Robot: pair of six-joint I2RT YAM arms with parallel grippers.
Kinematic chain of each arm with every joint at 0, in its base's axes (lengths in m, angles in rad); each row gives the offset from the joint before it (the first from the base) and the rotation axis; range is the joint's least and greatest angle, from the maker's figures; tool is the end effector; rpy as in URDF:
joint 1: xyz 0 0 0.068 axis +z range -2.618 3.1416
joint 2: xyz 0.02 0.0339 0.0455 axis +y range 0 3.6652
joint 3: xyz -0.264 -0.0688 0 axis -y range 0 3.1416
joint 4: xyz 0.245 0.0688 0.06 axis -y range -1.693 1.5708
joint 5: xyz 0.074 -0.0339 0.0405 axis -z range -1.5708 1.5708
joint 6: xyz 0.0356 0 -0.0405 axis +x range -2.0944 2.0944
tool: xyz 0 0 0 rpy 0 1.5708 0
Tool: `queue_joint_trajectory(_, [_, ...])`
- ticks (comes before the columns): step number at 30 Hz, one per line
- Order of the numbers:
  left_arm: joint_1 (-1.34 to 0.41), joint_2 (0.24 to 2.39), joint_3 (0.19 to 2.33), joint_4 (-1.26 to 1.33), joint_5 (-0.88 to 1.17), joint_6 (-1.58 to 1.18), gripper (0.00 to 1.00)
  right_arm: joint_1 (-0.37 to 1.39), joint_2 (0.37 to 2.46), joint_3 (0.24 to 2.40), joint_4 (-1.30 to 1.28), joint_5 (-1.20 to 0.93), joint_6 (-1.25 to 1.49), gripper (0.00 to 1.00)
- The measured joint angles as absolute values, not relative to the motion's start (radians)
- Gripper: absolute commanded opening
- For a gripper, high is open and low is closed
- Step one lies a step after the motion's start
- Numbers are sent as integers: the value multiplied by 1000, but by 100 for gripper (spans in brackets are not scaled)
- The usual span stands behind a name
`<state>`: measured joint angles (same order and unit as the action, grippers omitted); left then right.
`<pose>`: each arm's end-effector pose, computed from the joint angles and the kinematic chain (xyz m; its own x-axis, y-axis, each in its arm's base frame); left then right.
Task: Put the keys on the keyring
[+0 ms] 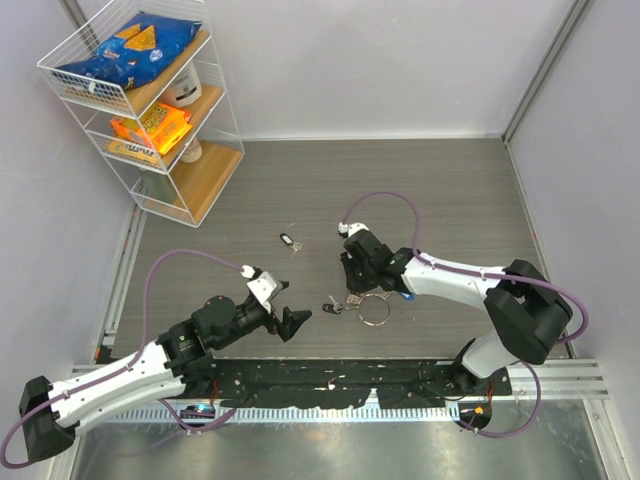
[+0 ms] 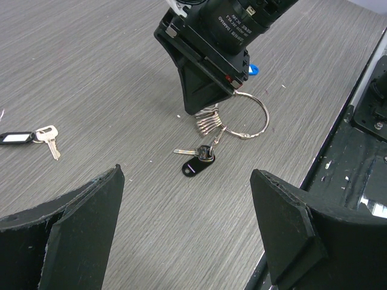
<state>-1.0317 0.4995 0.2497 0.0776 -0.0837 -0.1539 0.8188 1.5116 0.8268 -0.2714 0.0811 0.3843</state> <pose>0.0787 -0.1258 0.2188 -0.2115 0.0561 -0.9758 0.7898 0.5979 -0.1369 0.2038 0.2136 0.1791 -0.7783 -0.2851 -0.5594 -0.4360 0.8865 0.1548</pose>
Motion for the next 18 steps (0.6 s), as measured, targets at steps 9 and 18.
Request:
queue_joint_trajectory(9, [-1032,501,250,78,-84,-154,91,819,1546,834,-266,86,379,23])
queue_joint_trajectory(18, [-1032,505,250,78,-84,-154,92,819,1559,834,-265,105,376,22])
